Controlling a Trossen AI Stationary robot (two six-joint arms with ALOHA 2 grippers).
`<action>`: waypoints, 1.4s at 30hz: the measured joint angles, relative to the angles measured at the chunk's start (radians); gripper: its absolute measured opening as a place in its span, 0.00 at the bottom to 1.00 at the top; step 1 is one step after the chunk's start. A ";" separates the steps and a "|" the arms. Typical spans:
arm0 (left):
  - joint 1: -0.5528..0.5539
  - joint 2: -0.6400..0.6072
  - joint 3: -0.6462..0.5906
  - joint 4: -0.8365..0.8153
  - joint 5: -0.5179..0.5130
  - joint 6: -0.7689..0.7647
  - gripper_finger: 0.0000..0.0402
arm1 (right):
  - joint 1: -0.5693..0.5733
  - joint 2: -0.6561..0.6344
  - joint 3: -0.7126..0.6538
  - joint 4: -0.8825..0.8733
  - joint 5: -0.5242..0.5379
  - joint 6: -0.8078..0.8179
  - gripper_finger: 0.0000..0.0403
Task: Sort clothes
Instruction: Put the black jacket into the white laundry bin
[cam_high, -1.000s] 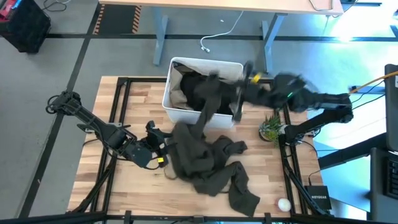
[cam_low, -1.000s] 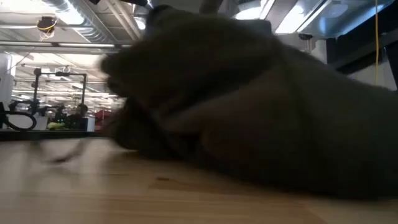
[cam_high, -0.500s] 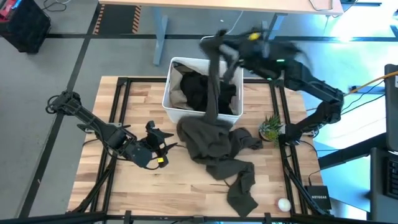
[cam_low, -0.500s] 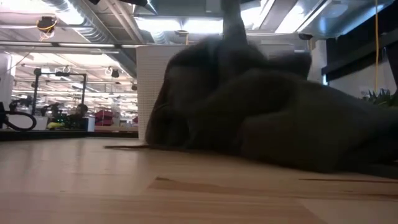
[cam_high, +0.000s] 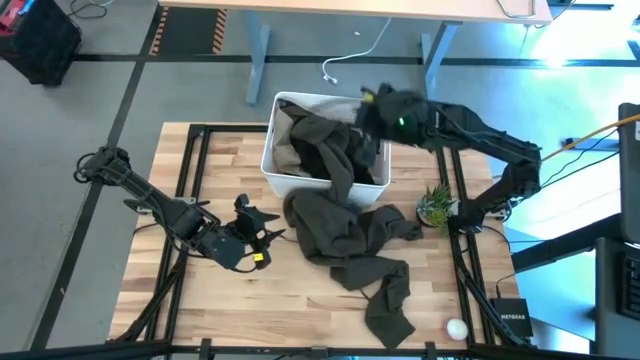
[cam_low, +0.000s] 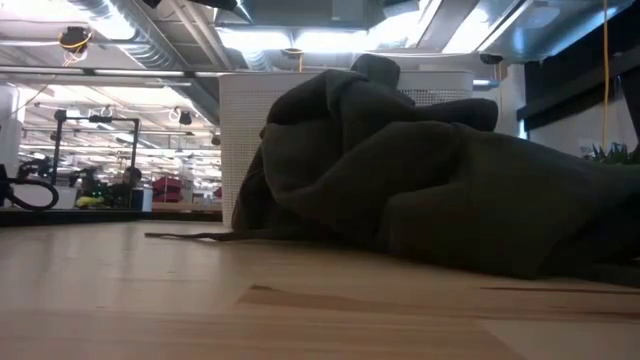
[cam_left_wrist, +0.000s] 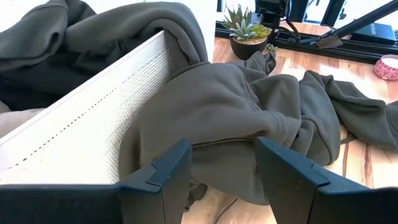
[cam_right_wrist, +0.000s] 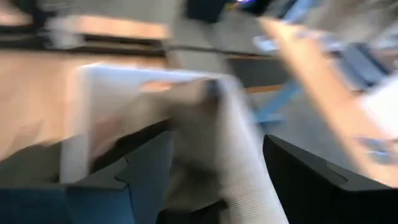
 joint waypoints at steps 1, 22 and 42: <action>0.000 0.000 0.000 0.000 0.000 0.000 0.43 | 0.026 -0.003 0.001 -0.045 -0.038 0.023 0.66; -0.002 0.000 0.000 0.001 0.000 -0.012 0.43 | 0.493 0.008 -0.785 0.307 0.145 0.231 0.66; -0.002 0.000 -0.003 0.001 0.000 -0.022 0.43 | 0.337 -0.009 -0.999 0.722 -0.051 0.293 0.66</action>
